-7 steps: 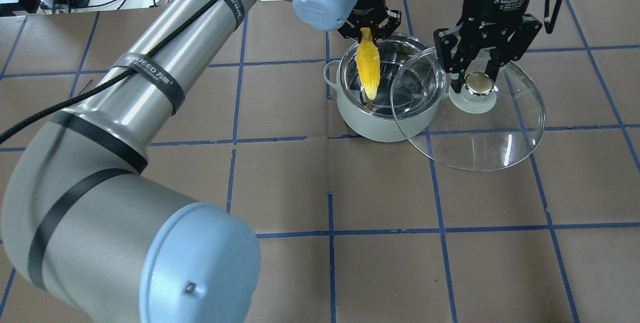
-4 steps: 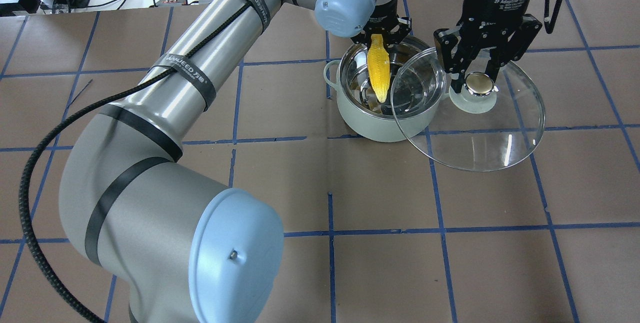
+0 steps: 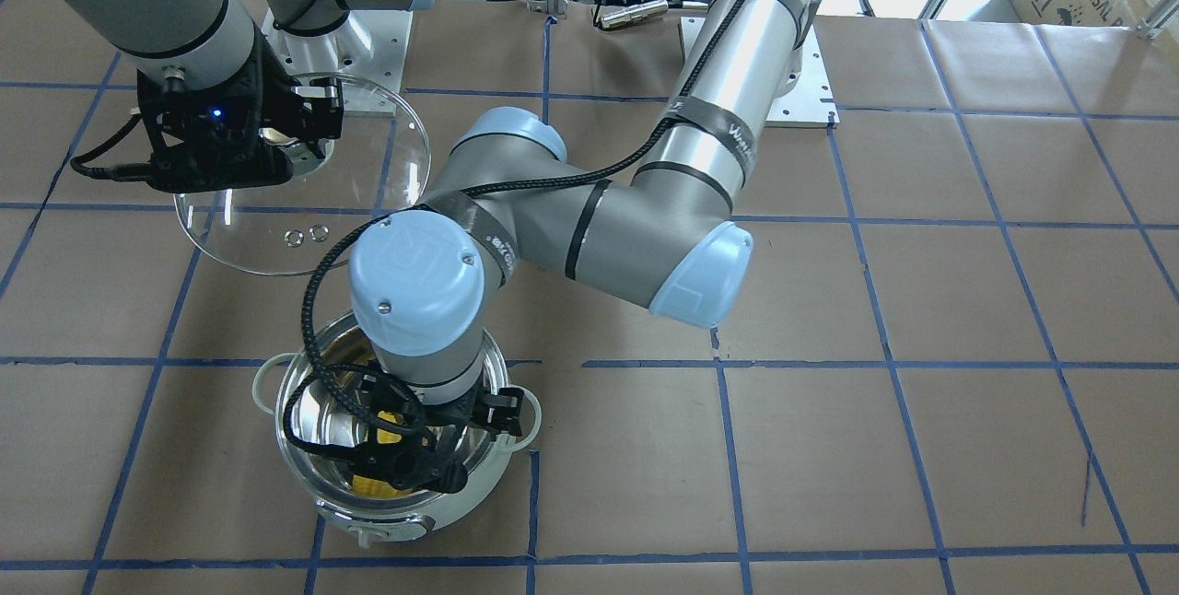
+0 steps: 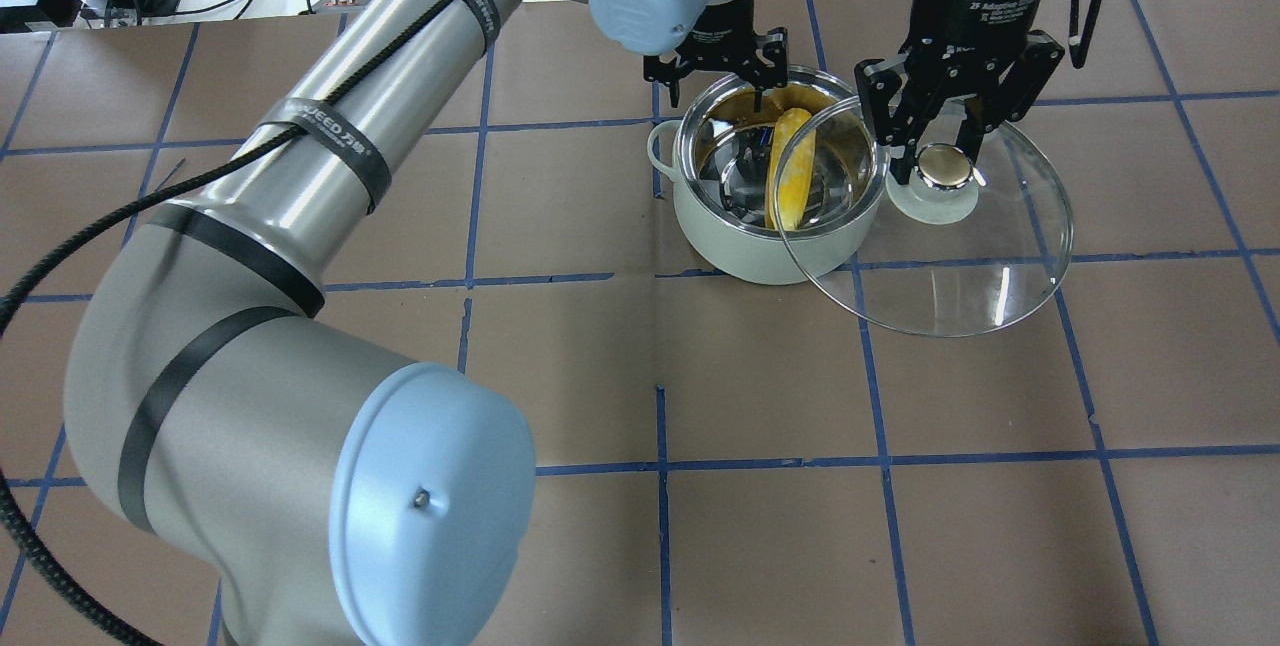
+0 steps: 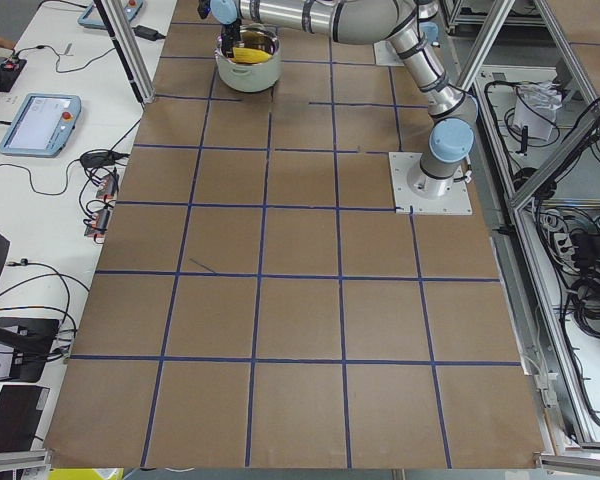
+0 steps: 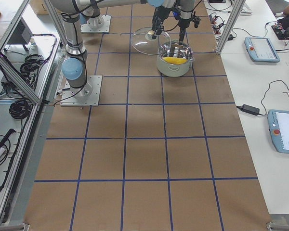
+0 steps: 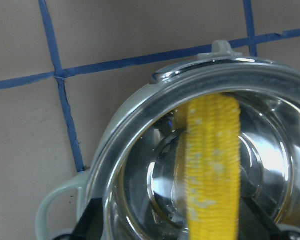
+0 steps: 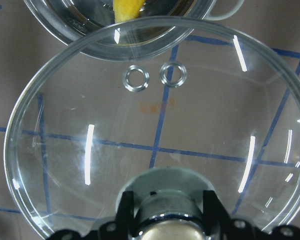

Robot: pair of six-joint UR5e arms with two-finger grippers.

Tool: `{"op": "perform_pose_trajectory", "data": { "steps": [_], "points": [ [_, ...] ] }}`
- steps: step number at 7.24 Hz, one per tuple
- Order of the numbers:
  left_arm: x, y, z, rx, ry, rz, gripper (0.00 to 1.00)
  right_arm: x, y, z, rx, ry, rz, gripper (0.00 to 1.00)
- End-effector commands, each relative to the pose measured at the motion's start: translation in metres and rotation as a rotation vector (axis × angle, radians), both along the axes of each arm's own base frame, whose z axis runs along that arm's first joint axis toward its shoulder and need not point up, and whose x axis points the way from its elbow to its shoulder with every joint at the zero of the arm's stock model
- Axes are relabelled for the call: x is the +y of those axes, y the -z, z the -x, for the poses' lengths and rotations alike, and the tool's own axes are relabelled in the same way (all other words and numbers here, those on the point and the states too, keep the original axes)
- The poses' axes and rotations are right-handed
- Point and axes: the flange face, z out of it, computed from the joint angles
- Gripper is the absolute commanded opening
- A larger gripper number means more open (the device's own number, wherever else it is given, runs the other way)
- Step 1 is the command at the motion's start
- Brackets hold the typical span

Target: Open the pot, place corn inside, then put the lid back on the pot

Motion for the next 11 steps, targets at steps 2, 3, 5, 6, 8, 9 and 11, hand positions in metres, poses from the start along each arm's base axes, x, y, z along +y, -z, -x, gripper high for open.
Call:
{"op": "perform_pose_trajectory", "data": {
  "steps": [2, 3, 5, 6, 8, 9, 11],
  "points": [
    [0.033, -0.043, -0.156, -0.007, 0.004, -0.062, 1.00, -0.033, 0.028, -0.008, -0.012, -0.009, 0.017, 0.34],
    [0.056, -0.065, -0.218, -0.013, -0.073, -0.062, 1.00, -0.045, 0.034, -0.013, -0.016, -0.013, 0.031, 0.34],
    [0.116, -0.112, -0.295, -0.071, -0.129, -0.071, 1.00, -0.083, 0.042, -0.029, -0.035, -0.017, 0.043, 0.34],
    [0.139, -0.141, -0.304, -0.067, -0.118, -0.013, 1.00, -0.104, 0.044, -0.039, -0.035, -0.028, 0.059, 0.34],
    [0.152, -0.142, -0.302, -0.073, -0.111, -0.018, 1.00, -0.142, 0.086, -0.074, -0.033, -0.070, 0.049, 0.34],
    [0.167, -0.160, -0.293, -0.074, -0.104, 0.007, 1.00, -0.157, 0.093, -0.077, -0.035, -0.072, 0.061, 0.34],
    [0.208, -0.190, -0.292, -0.073, -0.116, -0.016, 1.00, -0.172, 0.118, -0.078, -0.030, -0.074, 0.037, 0.34]
  ]
}}
